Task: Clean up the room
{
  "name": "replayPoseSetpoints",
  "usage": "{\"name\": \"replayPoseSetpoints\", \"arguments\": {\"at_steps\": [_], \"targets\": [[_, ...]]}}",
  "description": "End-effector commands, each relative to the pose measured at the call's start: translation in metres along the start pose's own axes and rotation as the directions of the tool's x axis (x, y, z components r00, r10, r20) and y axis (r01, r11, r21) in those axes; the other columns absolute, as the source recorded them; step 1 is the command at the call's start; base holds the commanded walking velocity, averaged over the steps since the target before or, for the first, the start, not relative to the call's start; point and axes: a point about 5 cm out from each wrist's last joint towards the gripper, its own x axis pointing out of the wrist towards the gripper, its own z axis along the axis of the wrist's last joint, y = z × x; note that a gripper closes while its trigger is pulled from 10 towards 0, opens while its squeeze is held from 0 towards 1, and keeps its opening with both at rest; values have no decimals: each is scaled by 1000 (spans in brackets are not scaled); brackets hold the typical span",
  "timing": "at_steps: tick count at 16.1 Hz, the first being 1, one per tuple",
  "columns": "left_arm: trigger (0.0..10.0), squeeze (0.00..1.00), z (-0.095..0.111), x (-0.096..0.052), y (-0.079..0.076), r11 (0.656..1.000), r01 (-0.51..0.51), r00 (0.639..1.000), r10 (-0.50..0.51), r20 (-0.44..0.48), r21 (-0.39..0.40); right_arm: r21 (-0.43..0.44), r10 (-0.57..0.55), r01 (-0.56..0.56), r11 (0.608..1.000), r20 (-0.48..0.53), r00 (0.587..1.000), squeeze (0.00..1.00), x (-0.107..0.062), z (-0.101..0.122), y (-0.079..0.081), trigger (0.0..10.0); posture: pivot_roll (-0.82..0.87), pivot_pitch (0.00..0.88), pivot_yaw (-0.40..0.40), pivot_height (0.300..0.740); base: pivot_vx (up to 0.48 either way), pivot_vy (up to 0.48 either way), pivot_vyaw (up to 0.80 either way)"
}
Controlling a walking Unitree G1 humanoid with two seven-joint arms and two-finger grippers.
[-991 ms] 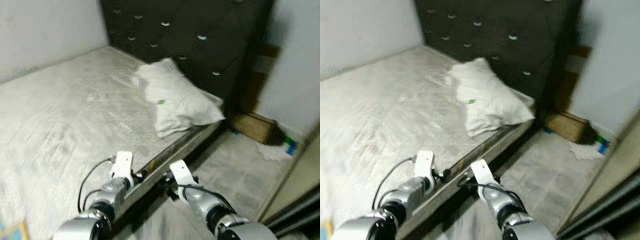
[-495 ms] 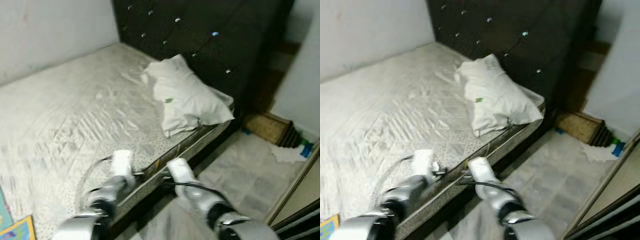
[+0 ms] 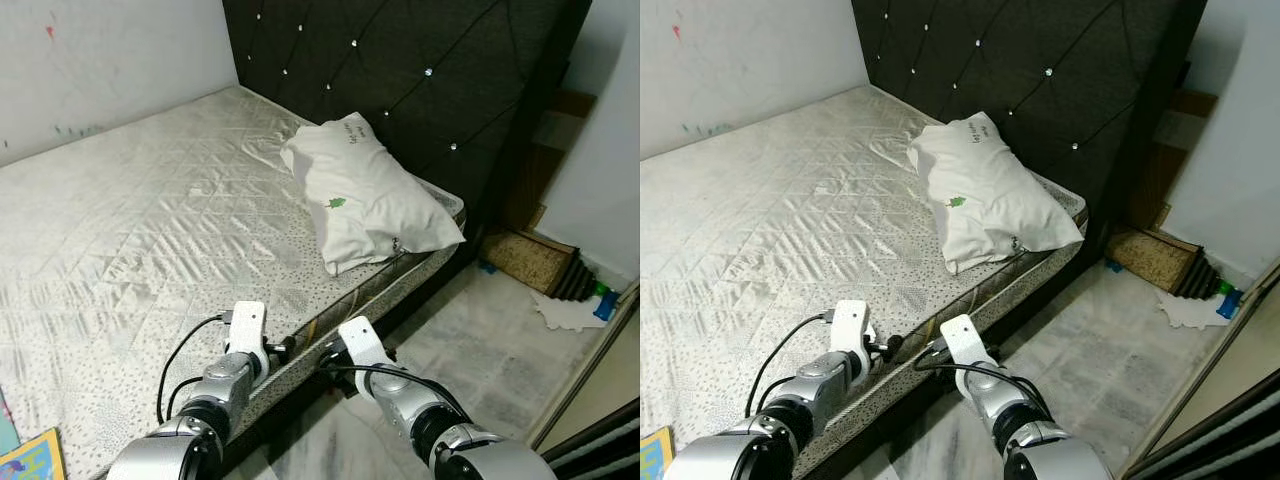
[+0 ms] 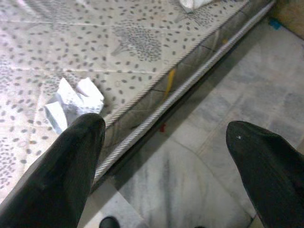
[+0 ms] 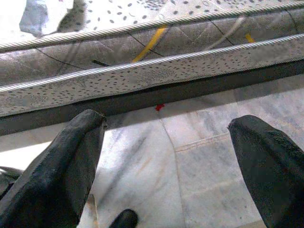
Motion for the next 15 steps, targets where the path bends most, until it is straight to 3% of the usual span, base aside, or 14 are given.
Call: {"name": "replayPoseSetpoints", "arguments": {"at_steps": [1,8,14,15], "targets": [[10000,0,0,0,2,1000,1,1000,-1,-5,1,-1,10,-10,1000,8,1000,0,0,4,3,10000,-83,0,27,740,281,0,0],[10000,0,-1,0,2,1000,0,1000,0,-7,2,-5,11,-11,1000,8,1000,0,0,3,3,10000,-82,0,26,740,279,0,607],[10000,0,-3,-1,5,999,-44,999,44,-21,22,24,5,-5,1000,8,1000,0,0,2,1,10000,-81,0,25,740,0,0,0],[10000,0,-4,-1,5,999,-43,999,44,-22,25,-13,12,-12,1000,11,1000,0,0,2,2,10000,-81,0,25,740,0,0,0]]}}
